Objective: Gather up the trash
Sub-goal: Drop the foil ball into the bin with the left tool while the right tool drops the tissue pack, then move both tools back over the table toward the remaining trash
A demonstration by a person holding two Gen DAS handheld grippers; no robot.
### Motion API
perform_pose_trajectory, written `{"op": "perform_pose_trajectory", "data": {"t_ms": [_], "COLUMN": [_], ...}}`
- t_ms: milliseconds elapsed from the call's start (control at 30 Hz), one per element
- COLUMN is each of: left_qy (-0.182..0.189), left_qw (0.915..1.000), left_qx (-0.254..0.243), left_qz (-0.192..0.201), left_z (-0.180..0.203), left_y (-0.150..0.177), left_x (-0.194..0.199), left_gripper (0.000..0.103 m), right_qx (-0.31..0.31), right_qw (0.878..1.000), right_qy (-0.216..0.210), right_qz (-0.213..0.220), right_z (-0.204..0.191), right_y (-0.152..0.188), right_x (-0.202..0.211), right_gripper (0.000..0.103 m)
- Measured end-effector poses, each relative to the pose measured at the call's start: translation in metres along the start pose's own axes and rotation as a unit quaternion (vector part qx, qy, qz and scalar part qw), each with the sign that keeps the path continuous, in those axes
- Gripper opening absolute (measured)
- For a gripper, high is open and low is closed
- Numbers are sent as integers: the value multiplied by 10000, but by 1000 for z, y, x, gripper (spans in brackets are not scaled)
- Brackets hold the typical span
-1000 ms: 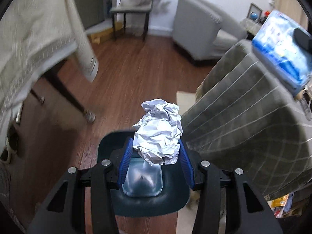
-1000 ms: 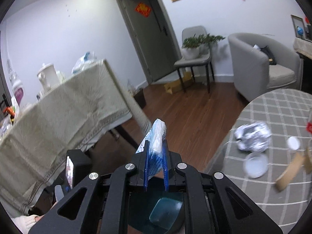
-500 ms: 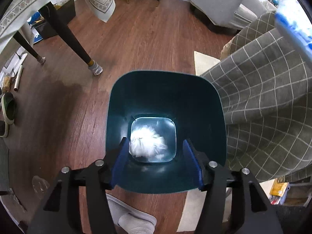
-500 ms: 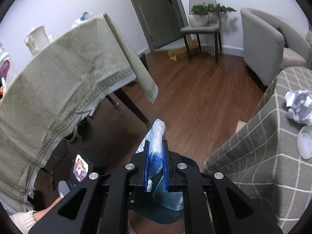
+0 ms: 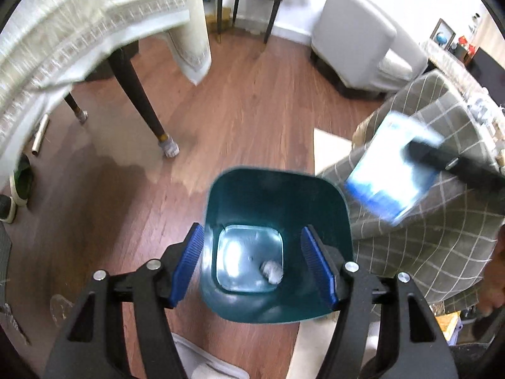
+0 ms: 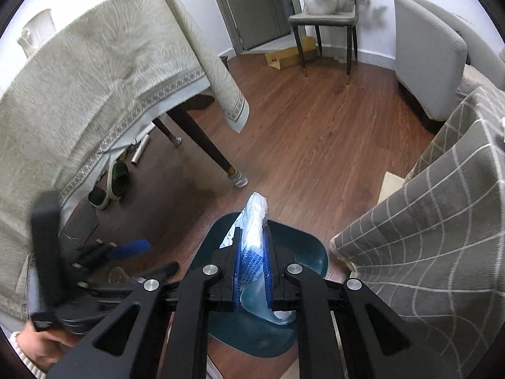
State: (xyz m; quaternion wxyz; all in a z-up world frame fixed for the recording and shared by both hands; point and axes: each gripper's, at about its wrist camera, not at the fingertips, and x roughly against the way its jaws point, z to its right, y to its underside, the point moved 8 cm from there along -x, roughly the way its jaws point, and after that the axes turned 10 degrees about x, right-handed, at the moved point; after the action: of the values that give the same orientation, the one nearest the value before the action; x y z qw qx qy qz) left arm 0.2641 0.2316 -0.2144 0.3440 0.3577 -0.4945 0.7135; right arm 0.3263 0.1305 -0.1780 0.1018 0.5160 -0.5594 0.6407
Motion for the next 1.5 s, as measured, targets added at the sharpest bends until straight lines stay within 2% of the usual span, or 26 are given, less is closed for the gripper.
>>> {"op": "perform_pose_trajectory", "data": {"t_ms": [167,367,500,733,1067,1233,1267,1333,1367,1500], "left_qy": [113,18,185,459,509,599,612,642,647,666], "left_qw": [9992,9972,9953,9909,9796,9775,9773,9765,9761,9745], "left_qx": [40,-80,20,-2,-122,-50,-46,-66,-86,-151], "left_qz": [376,737,953,1267,1942,2023,2028,2055,2071,2138], "left_z": [2,1,7,22,41,43,44,48,50,59], "left_y": [-14,-25,-30,-39,-48,-52,-52,-53,-53,-55], "left_x": [28,57,81,123,166,175,176,179,180,185], "left_gripper": [65,59,58,46,40,40,40,40,40,40], "right_qx": [10,96,272,451,634,701,713,718,715,725], "right_qw": [9997,9981,9951,9876,9804,9772,9767,9767,9773,9801], "right_qy": [-21,-28,-32,18,110,140,141,127,130,52], "right_qz": [-230,-600,-946,-1504,-1863,-1997,-2018,-2020,-1989,-1845], "right_z": [-7,-21,-34,-44,-42,-43,-43,-41,-41,-42], "right_y": [7,21,37,63,86,93,94,95,94,87], "right_x": [-20,-52,-76,-114,-127,-131,-131,-130,-128,-120], "right_gripper": [12,12,12,12,12,13,14,30,42,42]}}
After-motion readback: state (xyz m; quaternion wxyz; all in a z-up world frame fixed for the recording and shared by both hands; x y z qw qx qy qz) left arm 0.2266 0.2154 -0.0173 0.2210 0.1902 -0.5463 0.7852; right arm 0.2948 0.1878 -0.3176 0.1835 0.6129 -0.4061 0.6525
